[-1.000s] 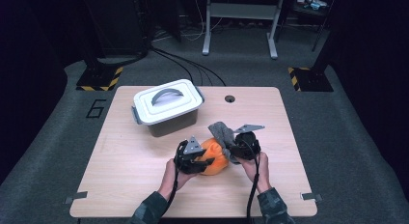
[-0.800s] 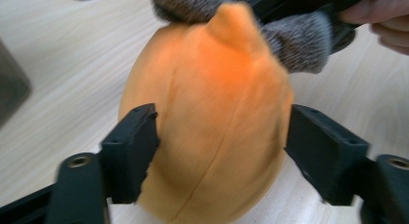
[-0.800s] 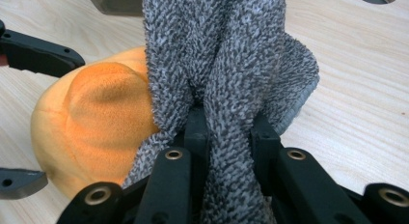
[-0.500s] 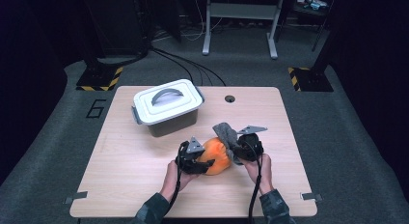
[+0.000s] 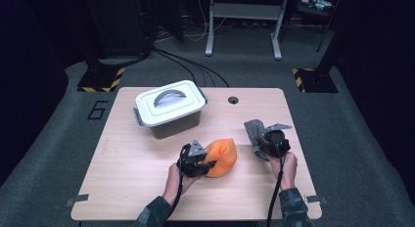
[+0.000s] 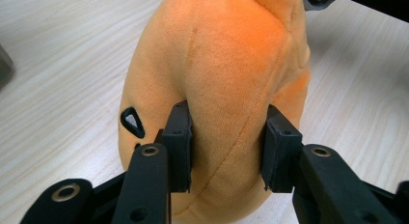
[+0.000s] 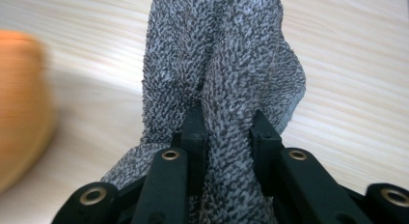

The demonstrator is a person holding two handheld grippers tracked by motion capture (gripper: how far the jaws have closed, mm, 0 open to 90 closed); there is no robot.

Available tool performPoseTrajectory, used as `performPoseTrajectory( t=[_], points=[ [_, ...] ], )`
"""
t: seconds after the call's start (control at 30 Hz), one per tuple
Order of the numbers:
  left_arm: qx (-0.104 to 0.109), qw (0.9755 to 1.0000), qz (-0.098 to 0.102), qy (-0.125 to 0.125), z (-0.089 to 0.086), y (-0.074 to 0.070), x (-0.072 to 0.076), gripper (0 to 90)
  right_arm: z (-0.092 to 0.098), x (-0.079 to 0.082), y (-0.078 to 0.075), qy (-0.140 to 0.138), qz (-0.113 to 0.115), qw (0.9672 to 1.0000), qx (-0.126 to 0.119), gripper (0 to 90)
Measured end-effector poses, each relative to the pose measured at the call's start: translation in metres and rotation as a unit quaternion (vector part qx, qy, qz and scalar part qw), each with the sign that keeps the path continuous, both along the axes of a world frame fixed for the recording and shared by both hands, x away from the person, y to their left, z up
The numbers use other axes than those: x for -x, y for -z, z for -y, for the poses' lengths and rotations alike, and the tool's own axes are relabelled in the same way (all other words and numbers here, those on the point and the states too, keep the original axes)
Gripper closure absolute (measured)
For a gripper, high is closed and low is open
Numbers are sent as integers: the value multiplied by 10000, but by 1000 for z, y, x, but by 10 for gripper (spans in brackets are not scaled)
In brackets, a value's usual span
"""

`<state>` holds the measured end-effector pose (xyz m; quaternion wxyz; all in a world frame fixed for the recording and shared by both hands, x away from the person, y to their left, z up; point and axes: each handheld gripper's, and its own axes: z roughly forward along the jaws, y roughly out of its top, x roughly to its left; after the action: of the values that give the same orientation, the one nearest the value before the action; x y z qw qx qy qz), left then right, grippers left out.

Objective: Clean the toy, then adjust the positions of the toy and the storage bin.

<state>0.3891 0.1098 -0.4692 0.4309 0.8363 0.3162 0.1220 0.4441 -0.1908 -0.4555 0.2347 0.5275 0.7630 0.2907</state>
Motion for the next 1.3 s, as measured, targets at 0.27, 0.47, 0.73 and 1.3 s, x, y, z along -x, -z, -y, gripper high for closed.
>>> performPoseTrajectory(
  t=[0.27, 0.47, 0.73, 1.3],
  points=[
    [-20, 9999, 122, 17, 0, -3, 1, 661, 31, -19, 28, 707, -261, 9968, 268, 653],
    [-38, 9999, 157, 20, 1, -4, 1, 661, 42, -24, 38, 824, -427, 9956, 113, 319],
    [-21, 9997, 252, -8, 1, -10, 1, 666, 49, 2, 15, 679, -45, 9971, -337, 102],
    [-126, 9984, 543, -112, -16, -26, 13, 667, 88, 68, 54, 841, -74, 9945, -614, 0]
  ],
)
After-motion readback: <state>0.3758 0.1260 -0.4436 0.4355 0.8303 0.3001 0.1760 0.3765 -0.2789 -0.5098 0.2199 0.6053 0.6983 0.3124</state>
